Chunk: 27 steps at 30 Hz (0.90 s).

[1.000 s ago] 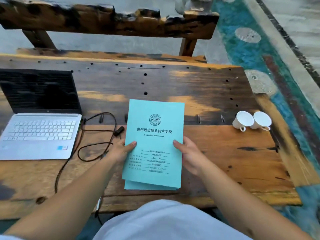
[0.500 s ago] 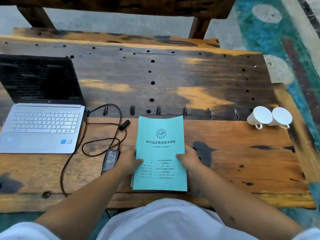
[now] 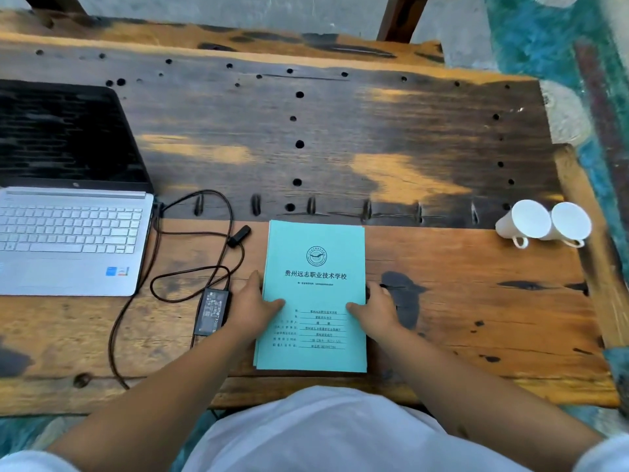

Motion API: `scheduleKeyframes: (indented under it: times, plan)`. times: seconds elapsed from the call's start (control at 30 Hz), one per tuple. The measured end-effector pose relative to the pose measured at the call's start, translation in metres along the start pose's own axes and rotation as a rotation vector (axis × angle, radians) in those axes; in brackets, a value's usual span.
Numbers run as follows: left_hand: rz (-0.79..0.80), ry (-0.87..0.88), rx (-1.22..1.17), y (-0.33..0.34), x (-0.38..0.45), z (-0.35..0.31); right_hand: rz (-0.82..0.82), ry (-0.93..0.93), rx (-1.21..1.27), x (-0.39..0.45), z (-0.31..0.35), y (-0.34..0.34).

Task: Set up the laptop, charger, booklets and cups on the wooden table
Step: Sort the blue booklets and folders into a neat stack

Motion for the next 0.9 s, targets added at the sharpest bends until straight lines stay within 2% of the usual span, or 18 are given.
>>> scheduleKeyframes:
  times: [0.13, 0.2, 0.37, 0.5, 0.57, 0.63, 0.7, 0.8, 0.9]
  plan:
    - [-0.084, -0.202, -0.258, 0.001, 0.007, 0.004, 0.051, 0.071, 0.177, 0.009, -0.003, 0.003]
    - [-0.063, -0.236, -0.394, 0.007, 0.013, -0.002, 0.068, 0.088, 0.239, 0.014, -0.006, 0.0]
    - [0.004, -0.149, -0.51, 0.025, 0.005, -0.039, 0.14, 0.087, 0.363, 0.02, -0.01, 0.003]
    - [0.192, -0.032, -0.65, 0.016, -0.016, -0.058, 0.23, 0.023, 0.534, 0.014, -0.004, -0.009]
    - [0.286, 0.042, -0.673, 0.009, -0.032, -0.067, 0.363, -0.013, 0.618, 0.006, 0.002, -0.01]
    - [0.335, 0.073, -0.718, 0.003, -0.045, -0.072, 0.563, -0.07, 0.674, -0.008, 0.013, -0.008]
    - [0.335, 0.099, -0.732, -0.005, -0.053, -0.076, 0.651, -0.165, 0.586, -0.023, 0.022, -0.015]
    - [0.232, 0.183, -0.629, -0.024, -0.058, -0.078, 0.512, -0.343, 0.458, -0.04, 0.033, -0.04]
    - [0.111, 0.32, -0.483, -0.042, -0.063, -0.083, 0.344, -0.453, 0.486, -0.059, 0.036, -0.055]
Point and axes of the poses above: each hand's wrist, its own x-axis towards the middle knuckle, its own y-axis out of the palm, z = x × y, the point moved 9 cm from there along x, towards the middle knuckle, and after that the axes turned 12 degrees about y, right-handed, at the moved point
